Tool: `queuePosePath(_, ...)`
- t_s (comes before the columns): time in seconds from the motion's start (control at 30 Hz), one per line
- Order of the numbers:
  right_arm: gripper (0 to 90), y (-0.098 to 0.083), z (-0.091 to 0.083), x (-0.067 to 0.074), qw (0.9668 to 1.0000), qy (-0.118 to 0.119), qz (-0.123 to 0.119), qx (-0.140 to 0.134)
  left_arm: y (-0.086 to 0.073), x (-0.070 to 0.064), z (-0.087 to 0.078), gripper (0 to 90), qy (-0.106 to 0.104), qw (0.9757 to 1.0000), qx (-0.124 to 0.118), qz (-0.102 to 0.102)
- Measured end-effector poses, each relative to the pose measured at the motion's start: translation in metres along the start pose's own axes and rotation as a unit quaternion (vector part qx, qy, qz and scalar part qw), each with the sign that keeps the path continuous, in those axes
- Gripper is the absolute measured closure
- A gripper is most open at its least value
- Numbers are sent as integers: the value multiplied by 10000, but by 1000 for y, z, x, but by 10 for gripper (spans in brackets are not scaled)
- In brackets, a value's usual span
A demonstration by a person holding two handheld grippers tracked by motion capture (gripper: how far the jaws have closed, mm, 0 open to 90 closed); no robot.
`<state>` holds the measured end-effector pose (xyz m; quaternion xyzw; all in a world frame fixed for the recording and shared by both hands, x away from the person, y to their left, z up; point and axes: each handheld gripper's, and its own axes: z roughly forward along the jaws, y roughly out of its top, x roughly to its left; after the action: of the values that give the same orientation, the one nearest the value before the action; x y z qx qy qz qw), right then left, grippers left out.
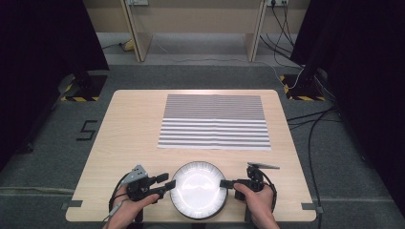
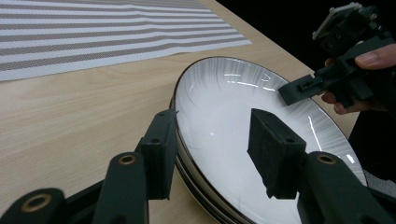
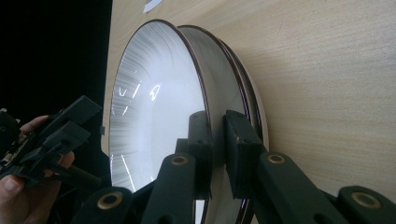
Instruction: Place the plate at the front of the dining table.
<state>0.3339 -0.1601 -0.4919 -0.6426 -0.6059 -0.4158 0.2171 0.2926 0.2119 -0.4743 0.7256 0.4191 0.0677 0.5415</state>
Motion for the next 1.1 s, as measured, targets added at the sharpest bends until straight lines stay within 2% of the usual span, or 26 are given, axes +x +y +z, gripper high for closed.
queuePosePath(0.17, 816, 1, -2, -2, 9998, 203, 64, -38, -1, 4, -12, 501, 7, 9999, -132, -96)
queuePosePath(0.47, 814, 4, -9, 3, 9994, 291, -31, -167, -9, 14, -25, 432, 191, 9995, -181, -186)
queuePosePath(0.73, 809, 8, -17, 5, 9992, 290, -45, -268, -12, 19, -30, 373, 319, 9991, -192, -221)
queuePosePath(1.1, 805, 13, -26, 6, 9984, 377, -51, -415, -20, 26, -31, 370, 416, 9986, -149, -306)
